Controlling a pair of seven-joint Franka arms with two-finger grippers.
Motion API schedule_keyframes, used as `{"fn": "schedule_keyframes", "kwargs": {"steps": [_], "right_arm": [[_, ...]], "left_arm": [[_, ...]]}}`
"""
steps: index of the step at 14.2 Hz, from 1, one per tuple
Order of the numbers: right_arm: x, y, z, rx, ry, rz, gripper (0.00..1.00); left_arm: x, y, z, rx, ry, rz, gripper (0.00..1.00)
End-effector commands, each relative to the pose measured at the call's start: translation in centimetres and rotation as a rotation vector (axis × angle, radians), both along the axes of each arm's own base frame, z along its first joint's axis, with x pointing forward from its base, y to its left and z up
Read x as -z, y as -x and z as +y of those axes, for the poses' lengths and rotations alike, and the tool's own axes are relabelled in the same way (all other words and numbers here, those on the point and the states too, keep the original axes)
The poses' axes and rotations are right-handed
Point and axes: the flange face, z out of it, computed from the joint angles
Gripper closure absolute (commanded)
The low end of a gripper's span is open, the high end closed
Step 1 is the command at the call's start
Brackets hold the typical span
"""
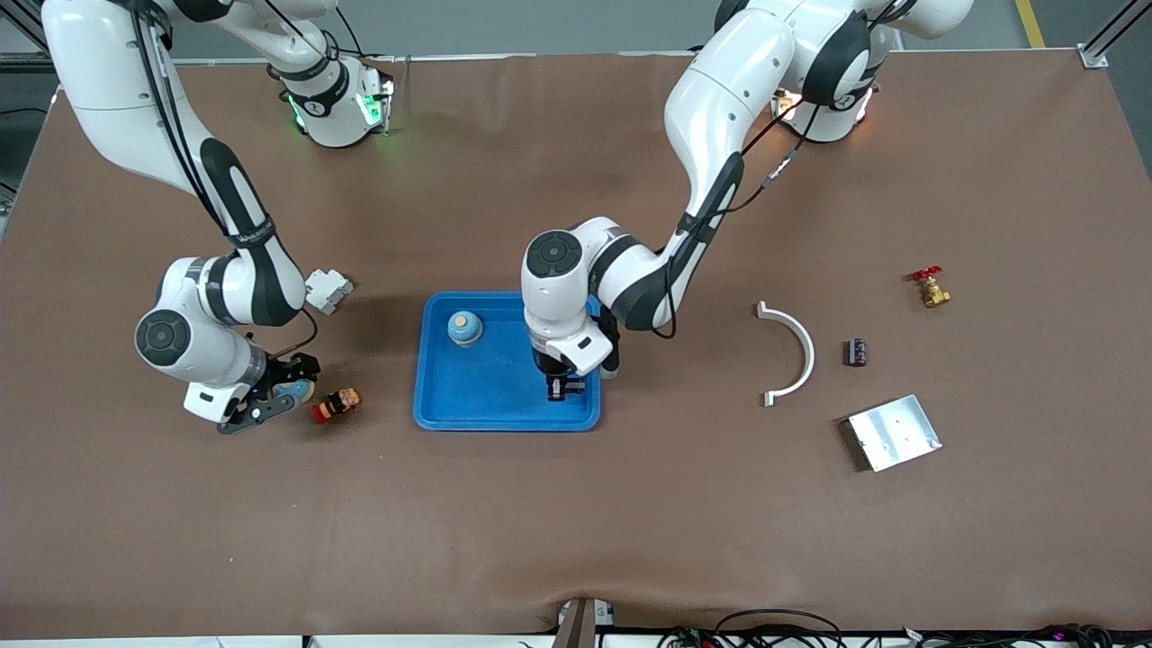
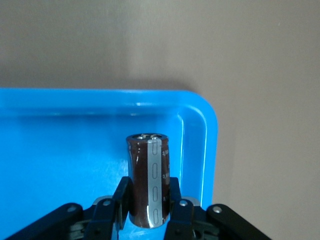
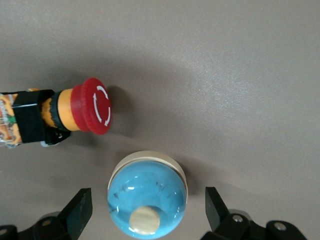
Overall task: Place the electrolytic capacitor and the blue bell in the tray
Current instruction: 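Lower the capacitor into the tray while the right gripper grasps the second bell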
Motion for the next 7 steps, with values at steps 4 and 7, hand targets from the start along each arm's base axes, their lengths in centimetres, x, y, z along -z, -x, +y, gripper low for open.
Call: {"fn": "schedule_keyframes", "kwargs": {"steps": [4,7], "right_arm": [[0.56,-0.12,-0.44,-0.002,-0.014,-0.014,0.00],[0.56,-0.12,-0.44,-0.002,-0.014,-0.014,0.18]], "left_arm": [[1.29,0.36,-1.12,-0.005,0.009,-0.040,1.00],[1.44,0.89,-1.54,0.001,0.008,-0.037,1.00]]}}
